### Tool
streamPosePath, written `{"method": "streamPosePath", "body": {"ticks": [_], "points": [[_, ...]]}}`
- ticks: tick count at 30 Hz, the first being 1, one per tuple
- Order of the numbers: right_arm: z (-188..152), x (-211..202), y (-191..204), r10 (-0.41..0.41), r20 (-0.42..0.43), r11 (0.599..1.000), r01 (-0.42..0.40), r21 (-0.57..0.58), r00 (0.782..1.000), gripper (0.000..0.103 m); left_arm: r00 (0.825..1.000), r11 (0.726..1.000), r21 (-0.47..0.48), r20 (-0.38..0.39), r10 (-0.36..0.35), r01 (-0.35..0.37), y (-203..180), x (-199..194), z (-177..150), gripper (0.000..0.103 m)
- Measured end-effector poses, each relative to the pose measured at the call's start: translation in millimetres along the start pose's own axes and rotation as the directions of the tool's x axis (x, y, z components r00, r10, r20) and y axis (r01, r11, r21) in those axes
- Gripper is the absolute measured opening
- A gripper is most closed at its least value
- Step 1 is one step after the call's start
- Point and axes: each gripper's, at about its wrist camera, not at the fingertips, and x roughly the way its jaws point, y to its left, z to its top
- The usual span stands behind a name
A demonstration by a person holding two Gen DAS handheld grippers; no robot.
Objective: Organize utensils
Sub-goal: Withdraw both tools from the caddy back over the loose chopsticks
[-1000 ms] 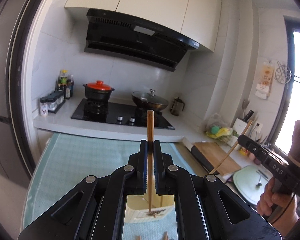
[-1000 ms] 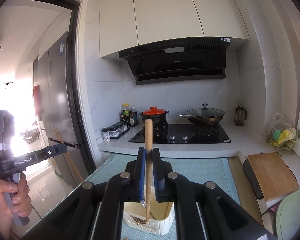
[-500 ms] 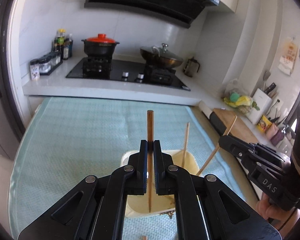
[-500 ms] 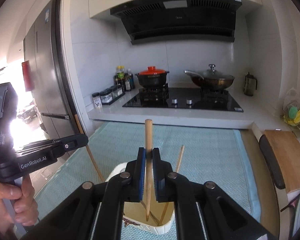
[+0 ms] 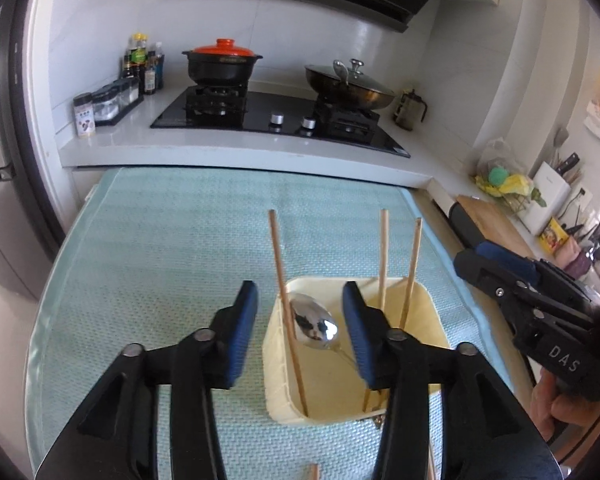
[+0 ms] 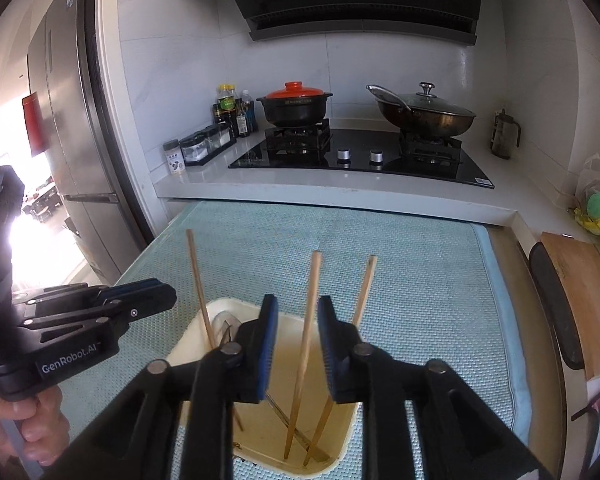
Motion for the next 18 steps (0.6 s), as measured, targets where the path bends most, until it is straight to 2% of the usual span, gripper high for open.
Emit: {"method": "streamPosePath", "body": {"ticks": [1,3,7,9,11,14,16,18], "points": [[1.3,-8.4,-0.8,-0.004,0.023,1.0,0.004,0.005,1.0,0.047,1.0,1.0,0.006,0.012,0.003,-0.003,1.5,-10.0,-3.1,0.057],[0.9,-28.4,-1.7,-0.005,0.055,1.0,0.004,0.012,0.998,0.048,1.0,0.999,0.023,0.019,0.023,-0.024,4.7,-27.5,-9.4,0.062],[-10.5,-76.9,-2.1,-0.009,0.094,1.0,0.01,0.0,0.995,0.048,0.997,0.997,0.056,0.056,0.057,-0.06,10.4,-76.7,-42.4,0.092],[-25.0,-104.2,-1.2,-0.028,0.109,0.999,0.032,-0.03,0.994,0.05,0.993,0.994,0.067,0.083,0.081,-0.086,13.1,-101.1,-65.9,0.099],[-43.2,-129.2,-2.9,-0.05,0.12,0.997,0.056,-0.05,0.991,0.054,0.989,0.991,0.073,0.106,0.105,-0.113,14.7,-123.2,-92.4,0.1],[-79.7,-163.7,-11.2,-0.083,0.121,0.996,0.087,-0.034,0.989,0.054,0.976,0.984,0.048,0.145,0.164,-0.172,17.2,-150.6,-133.0,0.102],[-111.6,-185.5,-16.2,-0.121,0.131,0.992,0.124,-0.015,0.984,0.054,0.96,0.972,0.041,0.171,0.223,-0.233,16.9,-163.9,-160.2,0.102],[-148.3,-204.2,-18.9,-0.184,0.136,0.983,0.185,0.002,0.974,0.055,0.942,0.951,0.039,0.159,0.297,-0.306,15.1,-168.2,-184.0,0.103]]}}
